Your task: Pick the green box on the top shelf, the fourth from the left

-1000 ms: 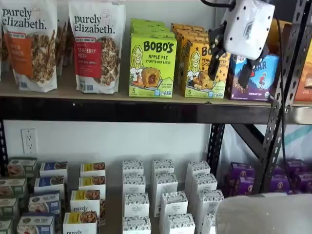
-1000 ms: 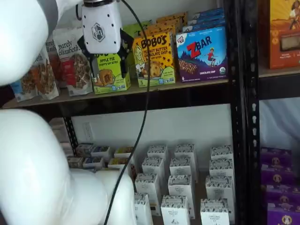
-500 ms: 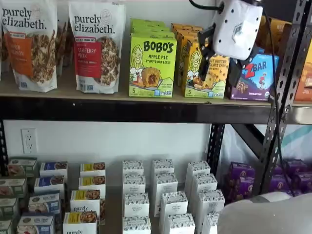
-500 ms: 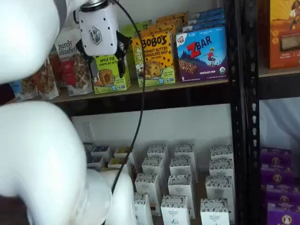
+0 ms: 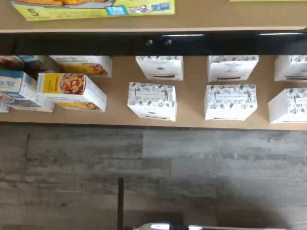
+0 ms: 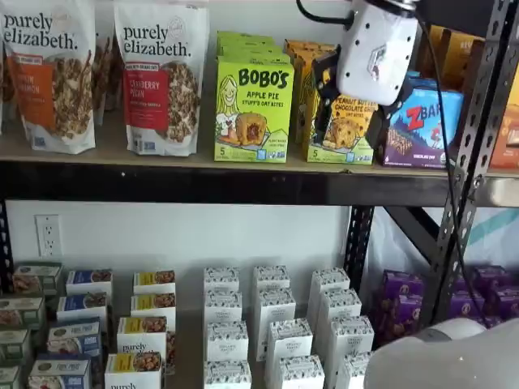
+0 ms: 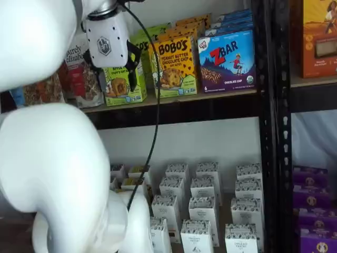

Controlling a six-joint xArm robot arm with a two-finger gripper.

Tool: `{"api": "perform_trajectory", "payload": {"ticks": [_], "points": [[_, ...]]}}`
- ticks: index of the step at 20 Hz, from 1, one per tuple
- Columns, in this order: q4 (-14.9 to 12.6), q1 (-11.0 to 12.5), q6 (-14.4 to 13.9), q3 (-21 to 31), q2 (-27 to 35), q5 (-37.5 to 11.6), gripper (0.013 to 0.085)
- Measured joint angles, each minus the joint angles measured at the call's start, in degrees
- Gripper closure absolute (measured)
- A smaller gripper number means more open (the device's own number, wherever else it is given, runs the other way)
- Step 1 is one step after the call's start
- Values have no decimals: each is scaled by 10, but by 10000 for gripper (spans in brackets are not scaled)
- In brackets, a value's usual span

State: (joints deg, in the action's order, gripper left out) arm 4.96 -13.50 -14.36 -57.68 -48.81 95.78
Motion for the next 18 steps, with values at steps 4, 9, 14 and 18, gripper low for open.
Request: {"api": "perform_trajectory", "payload": {"ticks": [4, 9, 14, 18], "points": [[-7, -17, -15, 5, 3, -16, 130], [-20, -43, -37, 5, 14, -36, 130], [-28, -56, -49, -2, 26, -53, 130], [-37, -62, -54, -11, 36, -66, 130]]}}
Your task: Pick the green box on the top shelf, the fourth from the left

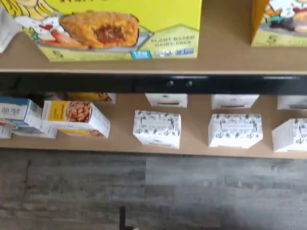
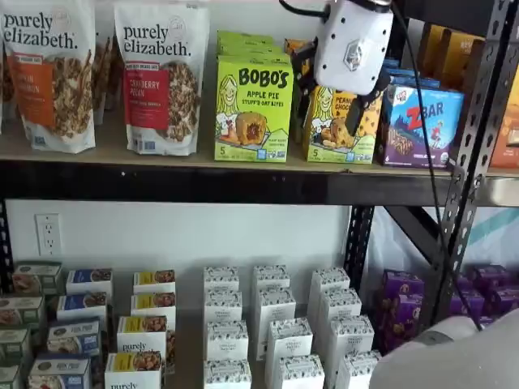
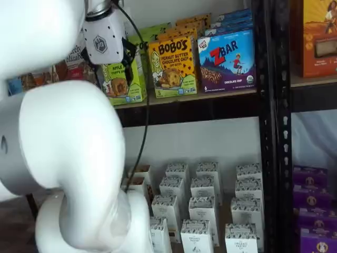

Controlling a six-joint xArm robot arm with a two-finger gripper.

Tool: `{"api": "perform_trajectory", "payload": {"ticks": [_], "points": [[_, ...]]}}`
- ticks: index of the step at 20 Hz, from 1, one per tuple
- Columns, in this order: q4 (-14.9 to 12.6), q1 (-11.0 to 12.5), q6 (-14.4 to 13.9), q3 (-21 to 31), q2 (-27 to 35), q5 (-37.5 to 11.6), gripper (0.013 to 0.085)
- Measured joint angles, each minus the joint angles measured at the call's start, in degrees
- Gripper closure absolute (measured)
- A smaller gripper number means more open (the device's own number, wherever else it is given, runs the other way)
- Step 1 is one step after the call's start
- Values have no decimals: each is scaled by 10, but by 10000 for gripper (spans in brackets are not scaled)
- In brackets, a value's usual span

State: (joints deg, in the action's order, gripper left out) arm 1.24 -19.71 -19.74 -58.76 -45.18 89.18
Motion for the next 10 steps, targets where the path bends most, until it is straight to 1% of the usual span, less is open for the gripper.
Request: {"api": "perform_trajectory", "payload": {"ticks": [10], "points": [[-14, -17, -15, -31, 36, -25, 130]]}}
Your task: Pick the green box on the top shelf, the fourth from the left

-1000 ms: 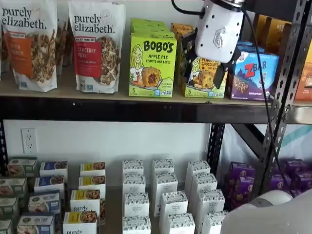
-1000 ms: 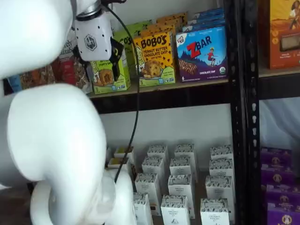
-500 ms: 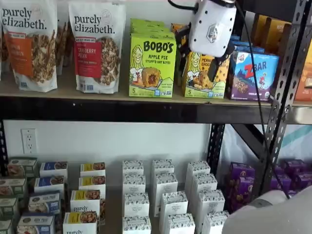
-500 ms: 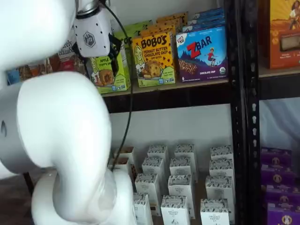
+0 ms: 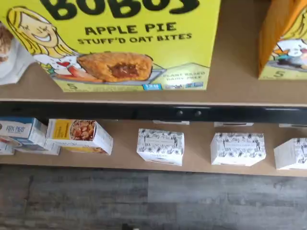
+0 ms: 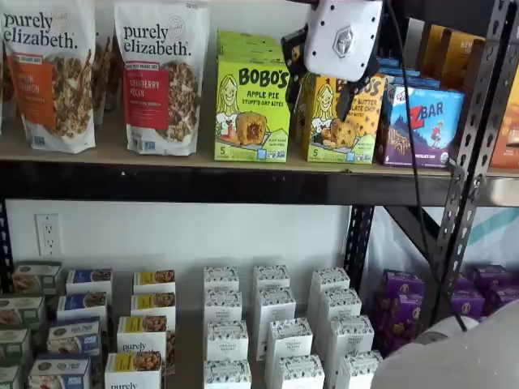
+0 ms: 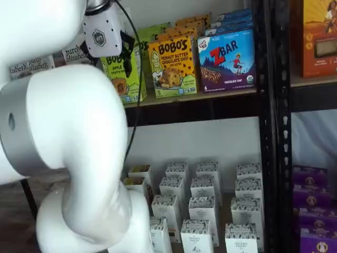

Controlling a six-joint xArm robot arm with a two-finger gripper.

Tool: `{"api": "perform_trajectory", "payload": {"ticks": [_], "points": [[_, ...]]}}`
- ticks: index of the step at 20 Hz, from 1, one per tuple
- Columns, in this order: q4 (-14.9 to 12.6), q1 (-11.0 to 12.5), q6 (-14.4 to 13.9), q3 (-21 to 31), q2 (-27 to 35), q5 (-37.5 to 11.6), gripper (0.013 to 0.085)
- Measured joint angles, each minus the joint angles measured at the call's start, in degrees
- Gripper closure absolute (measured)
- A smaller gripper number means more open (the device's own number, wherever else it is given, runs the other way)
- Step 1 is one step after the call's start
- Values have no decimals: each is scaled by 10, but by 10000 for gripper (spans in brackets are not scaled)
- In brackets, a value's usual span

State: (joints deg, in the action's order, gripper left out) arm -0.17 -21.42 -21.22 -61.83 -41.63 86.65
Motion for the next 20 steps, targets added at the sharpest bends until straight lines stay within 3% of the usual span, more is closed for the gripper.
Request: {"api": "perform_trajectory", "payload": {"ticks": [8, 20], "points": [[-3, -11, -10, -28, 33, -17, 130], [-35, -29, -30, -69, 79, -16, 130]]}}
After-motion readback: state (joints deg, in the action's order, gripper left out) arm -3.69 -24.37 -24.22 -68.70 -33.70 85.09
